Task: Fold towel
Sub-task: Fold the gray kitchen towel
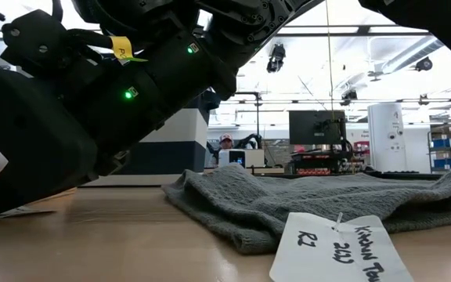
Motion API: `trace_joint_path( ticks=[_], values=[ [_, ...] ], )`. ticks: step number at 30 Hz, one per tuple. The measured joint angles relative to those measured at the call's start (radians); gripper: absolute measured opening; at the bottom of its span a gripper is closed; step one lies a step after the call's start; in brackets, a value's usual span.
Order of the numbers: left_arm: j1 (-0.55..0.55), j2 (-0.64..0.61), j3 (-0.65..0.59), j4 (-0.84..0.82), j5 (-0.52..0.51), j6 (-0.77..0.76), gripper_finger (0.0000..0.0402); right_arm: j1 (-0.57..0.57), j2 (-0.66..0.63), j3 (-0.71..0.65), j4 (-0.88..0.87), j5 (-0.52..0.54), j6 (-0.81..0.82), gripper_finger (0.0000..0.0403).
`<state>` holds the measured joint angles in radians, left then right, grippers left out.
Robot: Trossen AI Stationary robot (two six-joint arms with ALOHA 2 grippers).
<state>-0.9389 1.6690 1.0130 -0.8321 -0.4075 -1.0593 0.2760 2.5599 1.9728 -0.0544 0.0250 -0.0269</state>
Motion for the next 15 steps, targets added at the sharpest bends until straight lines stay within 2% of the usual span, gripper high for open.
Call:
trace_joint_path(
  ticks=[15],
  values=[
    [0.001,-0.012,0.027,0.048,-0.033,0.051,0.0008,0.0,0.0,0.0,0.0,0.0,0.0,0.0]
  ],
)
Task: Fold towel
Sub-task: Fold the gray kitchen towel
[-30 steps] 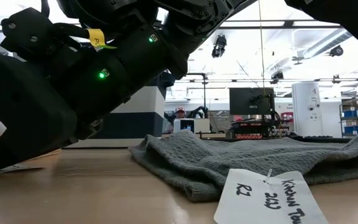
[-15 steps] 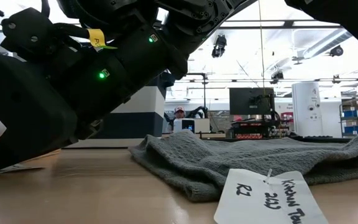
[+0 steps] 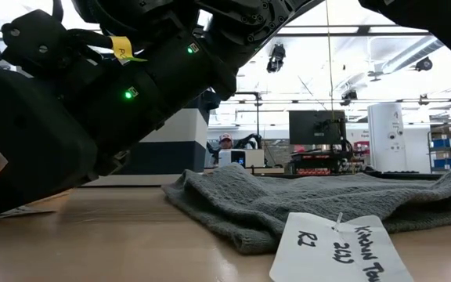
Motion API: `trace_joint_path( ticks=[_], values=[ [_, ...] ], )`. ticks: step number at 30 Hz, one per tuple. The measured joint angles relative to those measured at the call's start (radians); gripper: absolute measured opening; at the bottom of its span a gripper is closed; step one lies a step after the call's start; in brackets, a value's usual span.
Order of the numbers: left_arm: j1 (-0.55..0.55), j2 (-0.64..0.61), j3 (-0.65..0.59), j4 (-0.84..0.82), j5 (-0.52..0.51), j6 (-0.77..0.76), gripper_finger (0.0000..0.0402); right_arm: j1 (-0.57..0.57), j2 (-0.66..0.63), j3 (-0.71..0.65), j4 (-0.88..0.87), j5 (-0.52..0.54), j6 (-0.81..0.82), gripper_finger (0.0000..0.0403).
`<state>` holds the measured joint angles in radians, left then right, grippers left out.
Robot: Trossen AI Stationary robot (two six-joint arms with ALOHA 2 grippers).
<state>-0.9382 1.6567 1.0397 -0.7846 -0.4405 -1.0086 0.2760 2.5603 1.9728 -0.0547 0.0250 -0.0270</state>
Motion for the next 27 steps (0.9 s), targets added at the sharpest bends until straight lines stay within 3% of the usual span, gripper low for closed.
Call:
trace_joint_path(
  ticks=[14,27],
  values=[
    [0.0,0.0,-0.016,0.083,-0.015,0.058,0.0021,0.0,0.0,0.0,-0.001,0.0,0.0,0.0],
    [-0.003,-0.037,0.012,0.054,-0.021,0.058,0.0131,0.0,-0.009,-0.001,-0.019,0.002,-0.016,0.0]
  ],
)
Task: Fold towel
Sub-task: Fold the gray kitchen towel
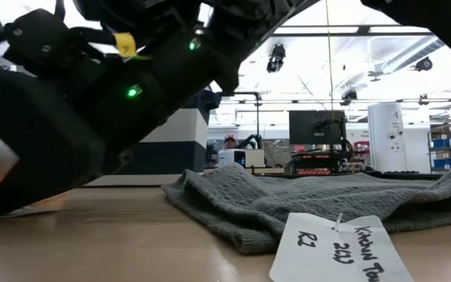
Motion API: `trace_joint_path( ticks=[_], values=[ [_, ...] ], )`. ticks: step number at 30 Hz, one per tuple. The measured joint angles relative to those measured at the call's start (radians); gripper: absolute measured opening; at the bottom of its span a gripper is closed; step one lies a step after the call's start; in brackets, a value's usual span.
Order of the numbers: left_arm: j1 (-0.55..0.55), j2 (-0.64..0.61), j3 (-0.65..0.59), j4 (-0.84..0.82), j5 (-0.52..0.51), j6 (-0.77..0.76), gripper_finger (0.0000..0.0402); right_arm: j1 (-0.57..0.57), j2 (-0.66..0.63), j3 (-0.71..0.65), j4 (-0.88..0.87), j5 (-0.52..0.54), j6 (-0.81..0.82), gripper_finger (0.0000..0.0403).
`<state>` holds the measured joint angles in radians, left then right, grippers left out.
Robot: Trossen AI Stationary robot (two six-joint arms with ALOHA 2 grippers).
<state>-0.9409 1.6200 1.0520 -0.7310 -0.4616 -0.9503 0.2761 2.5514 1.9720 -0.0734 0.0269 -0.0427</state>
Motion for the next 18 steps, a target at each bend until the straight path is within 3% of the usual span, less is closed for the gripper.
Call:
trace_joint_path(
  ticks=[8,14,18],
  values=[
    [-0.013,-0.085,0.014,-0.039,-0.055,-0.02,0.0163,0.012,-0.09,-0.003,-0.176,0.14,-0.055,0.0],
    [-0.013,-0.084,-0.016,-0.099,-0.055,-0.088,0.0154,0.04,-0.132,-0.002,-0.134,0.156,-0.087,0.0],
    [-0.013,-0.084,-0.071,-0.1,-0.031,-0.139,0.0154,0.059,-0.123,-0.002,0.017,0.129,-0.117,0.0]
  ],
)
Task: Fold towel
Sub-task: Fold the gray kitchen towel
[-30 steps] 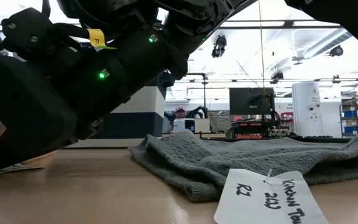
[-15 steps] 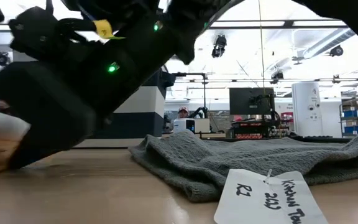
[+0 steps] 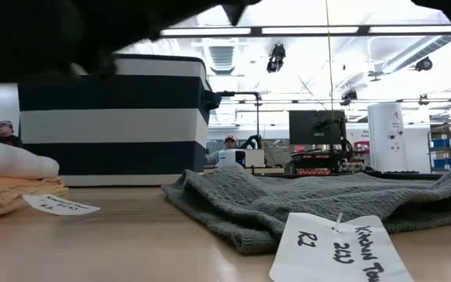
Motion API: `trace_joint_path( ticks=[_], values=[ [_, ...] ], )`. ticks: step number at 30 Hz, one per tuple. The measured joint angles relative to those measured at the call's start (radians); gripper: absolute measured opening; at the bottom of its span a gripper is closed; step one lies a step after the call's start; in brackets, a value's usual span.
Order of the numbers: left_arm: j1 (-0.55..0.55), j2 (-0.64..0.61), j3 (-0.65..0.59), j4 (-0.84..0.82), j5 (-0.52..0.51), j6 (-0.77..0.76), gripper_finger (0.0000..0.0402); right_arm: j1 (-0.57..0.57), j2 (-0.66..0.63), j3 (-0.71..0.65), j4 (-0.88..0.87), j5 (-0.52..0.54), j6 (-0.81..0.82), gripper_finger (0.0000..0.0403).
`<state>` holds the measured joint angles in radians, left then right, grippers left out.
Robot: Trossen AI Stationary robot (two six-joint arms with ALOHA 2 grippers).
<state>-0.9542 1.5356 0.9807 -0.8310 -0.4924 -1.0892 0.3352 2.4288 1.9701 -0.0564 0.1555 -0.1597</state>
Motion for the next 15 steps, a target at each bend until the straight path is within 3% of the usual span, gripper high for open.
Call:
trace_joint_path(
  ticks=[5,10,15],
  values=[
    [0.0,0.001,-0.09,0.043,0.032,-0.074,0.0151,0.003,0.059,0.002,0.147,-0.113,-0.007,0.0],
    [0.0,0.001,-0.17,0.186,0.048,-0.074,0.0154,0.0,0.07,0.002,0.059,-0.153,0.066,0.0],
    [0.0,-0.001,-0.202,0.216,0.042,-0.067,0.0161,-0.003,0.072,0.002,0.005,-0.181,0.106,0.0]
  ],
)
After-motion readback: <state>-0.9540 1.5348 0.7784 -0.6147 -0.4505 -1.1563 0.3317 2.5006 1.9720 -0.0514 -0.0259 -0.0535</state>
